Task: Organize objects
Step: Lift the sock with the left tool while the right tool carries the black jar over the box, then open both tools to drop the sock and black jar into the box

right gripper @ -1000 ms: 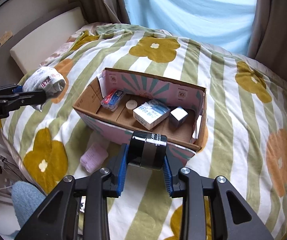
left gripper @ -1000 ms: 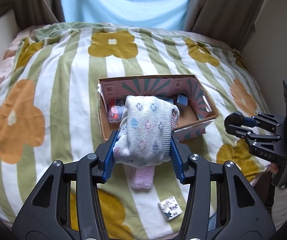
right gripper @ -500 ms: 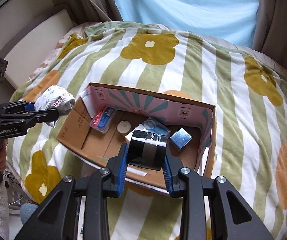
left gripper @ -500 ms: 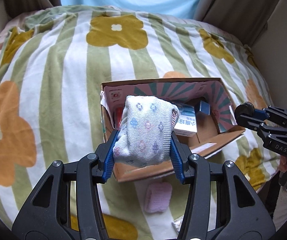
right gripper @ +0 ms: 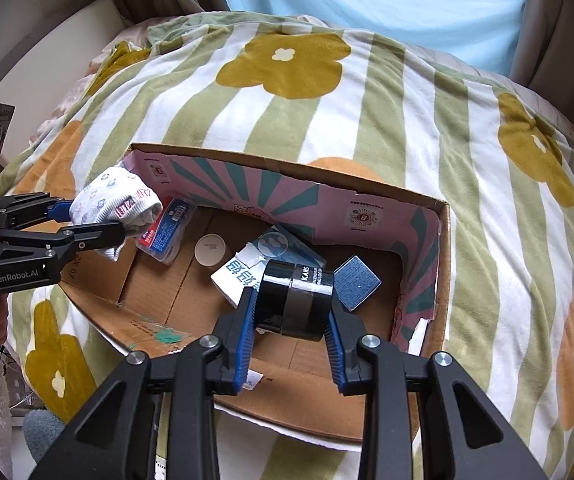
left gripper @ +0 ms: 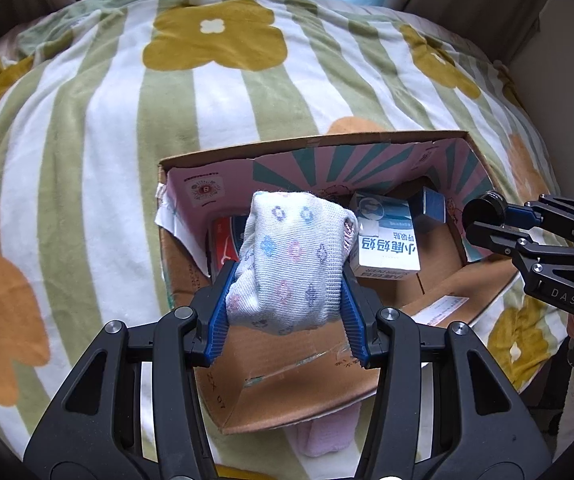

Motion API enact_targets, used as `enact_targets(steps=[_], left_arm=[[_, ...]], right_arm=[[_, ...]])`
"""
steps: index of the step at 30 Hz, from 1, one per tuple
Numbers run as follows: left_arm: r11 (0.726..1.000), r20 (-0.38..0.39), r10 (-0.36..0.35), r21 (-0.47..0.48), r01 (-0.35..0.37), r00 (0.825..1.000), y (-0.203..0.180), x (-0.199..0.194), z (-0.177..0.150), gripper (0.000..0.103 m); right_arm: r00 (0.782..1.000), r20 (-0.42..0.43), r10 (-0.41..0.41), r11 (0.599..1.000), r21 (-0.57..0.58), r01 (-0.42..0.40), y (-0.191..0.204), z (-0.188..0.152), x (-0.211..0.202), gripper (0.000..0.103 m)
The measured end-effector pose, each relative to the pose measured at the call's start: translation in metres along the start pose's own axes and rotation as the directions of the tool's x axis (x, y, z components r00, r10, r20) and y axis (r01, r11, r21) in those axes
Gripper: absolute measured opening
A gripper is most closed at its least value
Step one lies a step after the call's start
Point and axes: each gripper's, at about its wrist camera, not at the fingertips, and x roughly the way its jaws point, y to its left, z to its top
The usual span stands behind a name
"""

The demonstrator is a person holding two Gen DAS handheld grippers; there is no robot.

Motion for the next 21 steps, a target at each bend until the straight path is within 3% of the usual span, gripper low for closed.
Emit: enact_targets(steps=[12, 14, 15, 16, 17, 18, 21], left_arm=[[0.997, -0.019, 0.055, 0.051, -0.054, 0.998, -0.012, 0.012, 0.001, 0.046], [0.996, -0.018, 0.074, 0.058, -0.073, 0.997, -0.013, 0.012, 0.002, 0.056], [0.995, -0.017, 0.078, 0.065, -0.077, 0.997, -0.014, 0.012, 0.002, 0.081], [0.994, -0.018, 0.081, 0.073, -0.08, 0.997, -0.016, 0.012, 0.002, 0.098], [0.994, -0.01, 0.081, 0.08, -0.08, 0.997, -0.017, 0.011, 0.002, 0.103], [0.993, -0.006, 0.084, 0.087, -0.084, 0.996, -0.018, 0.011, 0.001, 0.103], [0.992, -0.007, 0.093, 0.086, -0.092, 0.996, -0.016, 0.011, 0.001, 0.103]], right_arm=[[1.0, -0.023, -0.006, 1.0, 0.003, 0.007, 0.003, 0.003, 0.01, 0.029], [0.999, -0.043, -0.013, 1.0, 0.007, 0.013, 0.002, 0.004, 0.015, 0.03], [0.999, -0.051, -0.019, 1.0, 0.009, 0.019, 0.002, 0.004, 0.017, 0.033], [0.998, -0.058, -0.03, 1.0, 0.006, 0.03, 0.003, 0.004, 0.019, 0.041], [0.998, -0.058, -0.039, 0.999, 0.002, 0.039, 0.003, 0.003, 0.02, 0.064], [0.998, -0.051, -0.044, 0.999, 0.006, 0.045, 0.003, 0.003, 0.02, 0.08], [0.998, -0.042, -0.041, 0.999, 0.029, 0.042, -0.001, 0.001, 0.019, 0.082]])
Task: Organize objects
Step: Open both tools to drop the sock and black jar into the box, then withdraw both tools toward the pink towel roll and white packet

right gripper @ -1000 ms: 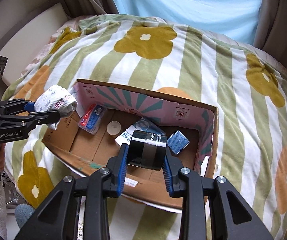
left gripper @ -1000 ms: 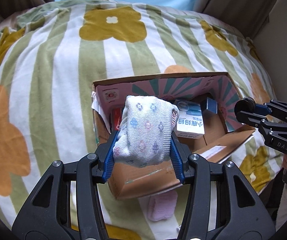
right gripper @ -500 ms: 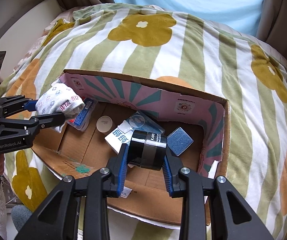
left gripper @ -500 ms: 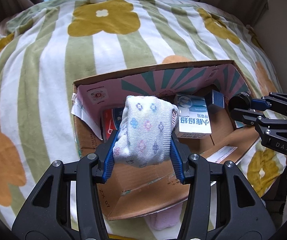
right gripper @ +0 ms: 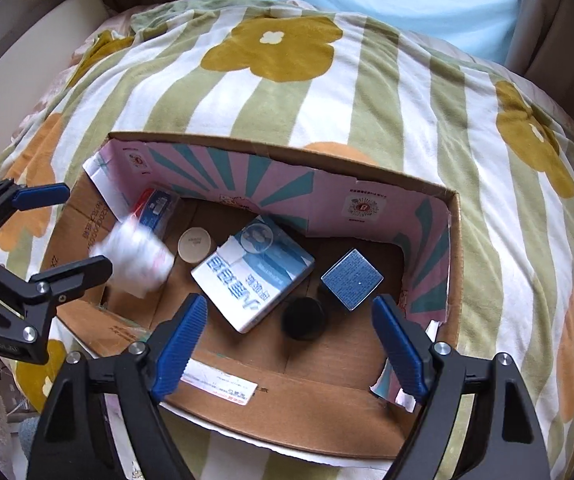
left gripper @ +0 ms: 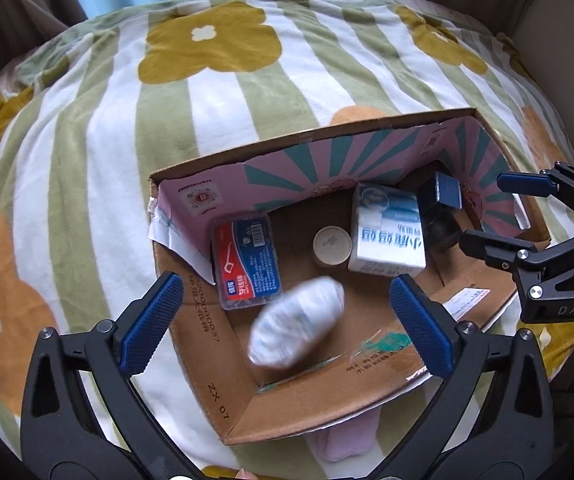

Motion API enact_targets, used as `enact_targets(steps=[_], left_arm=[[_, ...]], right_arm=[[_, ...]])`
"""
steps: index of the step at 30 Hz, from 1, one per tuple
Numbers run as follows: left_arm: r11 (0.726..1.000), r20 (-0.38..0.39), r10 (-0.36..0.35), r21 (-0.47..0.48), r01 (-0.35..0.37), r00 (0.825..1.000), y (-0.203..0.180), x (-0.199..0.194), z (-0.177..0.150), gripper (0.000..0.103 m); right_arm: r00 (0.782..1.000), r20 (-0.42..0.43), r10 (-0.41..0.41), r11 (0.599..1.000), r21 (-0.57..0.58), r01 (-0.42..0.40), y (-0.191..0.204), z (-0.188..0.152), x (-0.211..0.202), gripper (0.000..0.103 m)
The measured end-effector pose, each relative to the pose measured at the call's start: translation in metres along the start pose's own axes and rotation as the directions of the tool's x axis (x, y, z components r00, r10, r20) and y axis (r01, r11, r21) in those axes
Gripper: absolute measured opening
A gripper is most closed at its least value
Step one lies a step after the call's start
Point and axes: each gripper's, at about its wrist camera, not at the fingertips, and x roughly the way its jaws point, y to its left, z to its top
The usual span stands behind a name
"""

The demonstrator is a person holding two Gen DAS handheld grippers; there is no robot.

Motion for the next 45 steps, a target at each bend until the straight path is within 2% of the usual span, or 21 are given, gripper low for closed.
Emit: enact_targets(steps=[12, 17, 24, 29, 32, 39, 42, 45], left_arm=[[0.998, 0.026, -0.019, -0.054, 0.02, 0.999, 0.007, -0.027, -0.013, 0.103], [0.998, 0.056, -0.005, -0.068, 0.009, 0.998, 0.008, -0.055, -0.021, 0.103], [0.997, 0.113, 0.001, -0.083, 0.008, 0.994, 0.006, -0.105, -0.039, 0.103], [0.994, 0.149, -0.01, -0.104, 0.026, 0.989, 0.005, -0.136, -0.065, 0.103], [0.993, 0.154, 0.023, -0.121, -0.005, 0.988, 0.004, -0.149, -0.084, 0.103], [0.993, 0.192, 0.035, -0.118, -0.013, 0.981, -0.004, -0.171, -0.127, 0.103], [0.994, 0.221, 0.048, -0.108, -0.024, 0.974, -0.013, -0.18, -0.144, 0.103], [0.995, 0.27, 0.024, -0.096, 0.002, 0.962, -0.022, -0.185, -0.161, 0.103]], right_arm=[[1.0, 0.014, 0.0, 0.999, 0.046, -0.001, -0.007, -0.01, -0.019, 0.082], [0.999, 0.041, -0.028, 1.0, 0.013, 0.027, 0.001, -0.018, -0.042, 0.082], [0.997, 0.077, -0.01, 1.0, -0.01, 0.01, 0.016, -0.035, -0.082, 0.082], [0.995, 0.1, 0.0, 1.0, -0.029, 0.003, 0.03, -0.055, -0.107, 0.082], [0.994, 0.107, 0.006, 0.999, -0.032, -0.002, 0.037, -0.069, -0.118, 0.082], [0.988, 0.151, 0.044, 0.998, -0.041, -0.038, 0.052, -0.105, -0.139, 0.082], [0.984, 0.171, 0.057, 0.997, -0.064, -0.047, 0.061, -0.124, -0.142, 0.082], [0.978, 0.203, 0.043, 0.995, -0.097, -0.024, 0.07, -0.146, -0.14, 0.082]])
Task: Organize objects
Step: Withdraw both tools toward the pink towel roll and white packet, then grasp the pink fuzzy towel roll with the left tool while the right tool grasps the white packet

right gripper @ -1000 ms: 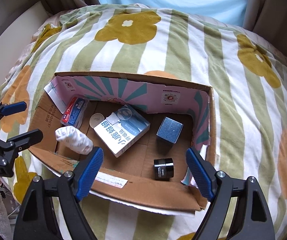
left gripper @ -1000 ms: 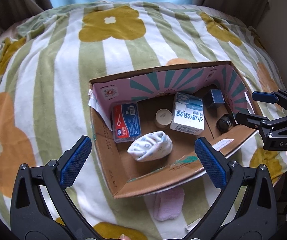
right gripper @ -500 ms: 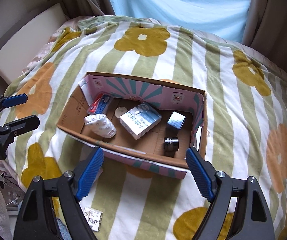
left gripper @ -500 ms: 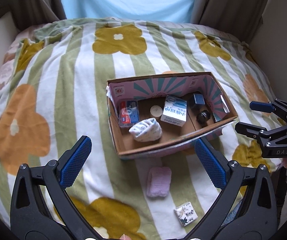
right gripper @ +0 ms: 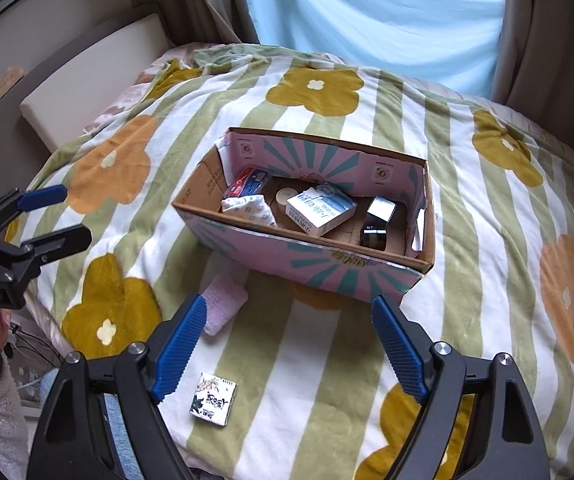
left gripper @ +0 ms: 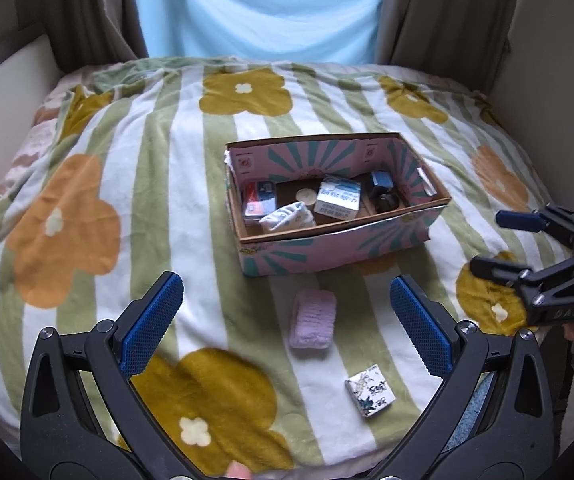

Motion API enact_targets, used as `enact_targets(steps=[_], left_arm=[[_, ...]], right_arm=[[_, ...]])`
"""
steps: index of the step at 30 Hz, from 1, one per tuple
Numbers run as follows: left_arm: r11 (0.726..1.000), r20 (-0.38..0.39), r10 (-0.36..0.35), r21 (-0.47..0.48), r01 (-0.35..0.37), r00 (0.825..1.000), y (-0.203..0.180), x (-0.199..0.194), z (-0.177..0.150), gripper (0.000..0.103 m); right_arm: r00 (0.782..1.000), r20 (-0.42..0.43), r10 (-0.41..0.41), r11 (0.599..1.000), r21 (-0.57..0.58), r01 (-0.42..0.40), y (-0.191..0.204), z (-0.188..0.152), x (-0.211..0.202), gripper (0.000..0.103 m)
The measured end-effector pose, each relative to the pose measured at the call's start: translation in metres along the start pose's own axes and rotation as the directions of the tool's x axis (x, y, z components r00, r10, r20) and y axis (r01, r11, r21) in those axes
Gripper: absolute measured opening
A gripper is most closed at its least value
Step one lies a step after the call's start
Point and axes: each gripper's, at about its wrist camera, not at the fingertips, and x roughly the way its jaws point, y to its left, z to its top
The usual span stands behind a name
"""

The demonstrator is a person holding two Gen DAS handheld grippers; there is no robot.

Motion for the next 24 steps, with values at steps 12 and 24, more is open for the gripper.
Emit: enact_targets(steps=[12, 24], left_arm=[[0.999, -0.084, -0.037, -0.032, 0.034, 0.996, -0.017, 0.057, -0.07, 0.103], [0.997, -0.144, -0.07, -0.023, 0.067, 0.987, -0.012, 0.119, -0.112, 0.103]], right_arm=[[0.997, -0.013, 0.073, 0.991, -0.108, -0.074, 0.055, -0.086, 0.048, 0.082], [0.993, -0.048, 0.107, 0.99, -0.084, -0.11, 0.083, -0.133, 0.101, 0.082]])
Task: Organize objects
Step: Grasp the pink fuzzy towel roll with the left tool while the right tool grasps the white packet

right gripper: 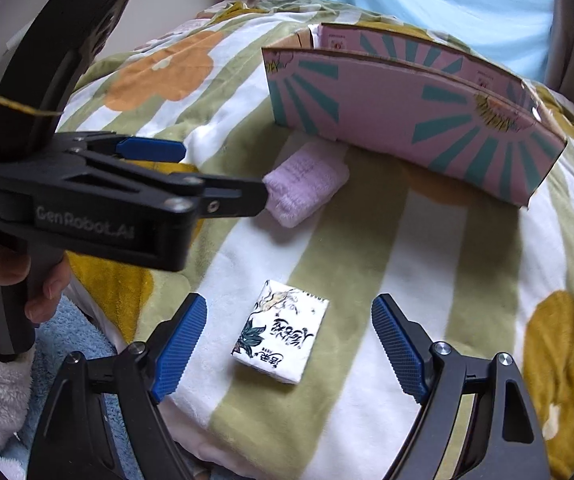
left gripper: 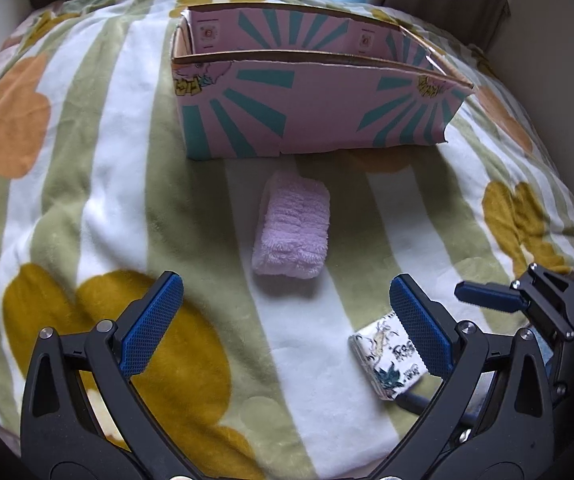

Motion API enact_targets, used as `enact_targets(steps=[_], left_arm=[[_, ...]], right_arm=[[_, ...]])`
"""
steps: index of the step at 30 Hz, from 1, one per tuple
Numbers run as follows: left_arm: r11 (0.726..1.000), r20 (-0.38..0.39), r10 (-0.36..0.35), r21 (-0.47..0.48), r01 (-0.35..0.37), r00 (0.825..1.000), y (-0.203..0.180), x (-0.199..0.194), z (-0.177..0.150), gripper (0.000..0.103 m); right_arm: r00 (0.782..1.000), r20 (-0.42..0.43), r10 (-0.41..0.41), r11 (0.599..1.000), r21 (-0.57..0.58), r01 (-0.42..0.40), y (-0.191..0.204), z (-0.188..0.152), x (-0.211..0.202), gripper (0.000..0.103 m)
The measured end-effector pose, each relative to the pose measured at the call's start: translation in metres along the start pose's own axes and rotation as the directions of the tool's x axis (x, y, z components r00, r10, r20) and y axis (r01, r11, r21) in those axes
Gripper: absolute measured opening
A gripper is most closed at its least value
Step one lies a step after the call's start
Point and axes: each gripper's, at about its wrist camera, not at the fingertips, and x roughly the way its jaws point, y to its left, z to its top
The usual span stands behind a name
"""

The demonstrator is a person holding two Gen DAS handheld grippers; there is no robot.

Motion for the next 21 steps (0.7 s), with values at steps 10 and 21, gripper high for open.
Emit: enact_targets(steps=[10, 21], left_arm=[[1.0, 0.004, 0.014, 0.01, -0.014, 1.0, 0.001, 0.044, 0.009, 0.103], [0.997, 0.034, 0.005, 0.07, -0.007, 0.999, -0.013, 0.07, 0.009, 0.092]], right_arm=[[0.998, -0.015, -0.067, 0.997, 0.027, 0.067, -0.001, -0.015, 0.031, 0.082], [0.998, -0.022, -0.05, 0.998, 0.038, 0.051, -0.006, -0.023, 0.04, 0.072]])
